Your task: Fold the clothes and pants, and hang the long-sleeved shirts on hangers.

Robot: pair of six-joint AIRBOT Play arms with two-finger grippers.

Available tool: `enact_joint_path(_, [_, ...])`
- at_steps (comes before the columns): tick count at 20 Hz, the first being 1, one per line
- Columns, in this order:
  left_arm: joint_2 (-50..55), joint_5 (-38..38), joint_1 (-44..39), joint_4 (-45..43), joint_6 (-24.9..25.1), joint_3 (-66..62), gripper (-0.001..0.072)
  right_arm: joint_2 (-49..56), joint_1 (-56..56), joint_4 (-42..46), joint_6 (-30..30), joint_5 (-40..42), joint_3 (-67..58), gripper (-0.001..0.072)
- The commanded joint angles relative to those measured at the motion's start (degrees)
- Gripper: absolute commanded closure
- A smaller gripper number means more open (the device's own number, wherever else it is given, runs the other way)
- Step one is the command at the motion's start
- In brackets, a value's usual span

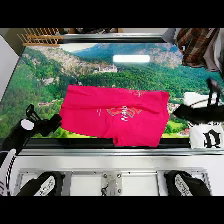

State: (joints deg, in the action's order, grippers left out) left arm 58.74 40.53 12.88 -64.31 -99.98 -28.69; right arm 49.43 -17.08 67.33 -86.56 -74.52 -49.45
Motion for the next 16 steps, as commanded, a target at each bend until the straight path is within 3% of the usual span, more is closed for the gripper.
enact_joint_path(1, [-6.97,1.51,-0.02,-0.52,1.16,3.34,0.0701,-1.92,-5.97,-2.01,-0.07,0.20,18.03,-0.0004])
enact_joint_path(6, [-10.51,1.51,-0.02,-0.50,1.14,3.52,0.0701,-1.81,-2.01,-11.37,-5.66,11.15,33.16,0.0008])
enact_joint_path(12, [-10.49,1.51,-0.02,-0.48,1.14,3.45,0.0701,-1.79,10.58,-12.57,-14.12,22.88,34.53,0.0020])
enact_joint_path(14, [-10.51,1.53,-0.02,-0.48,1.14,3.45,0.0701,-1.79,12.26,-12.57,-14.80,24.59,34.53,0.0194])
enact_joint_path(16, [-10.49,1.51,-0.02,-0.48,1.14,3.45,0.0701,-1.81,12.46,-12.52,-14.58,24.57,34.53,0.0209])
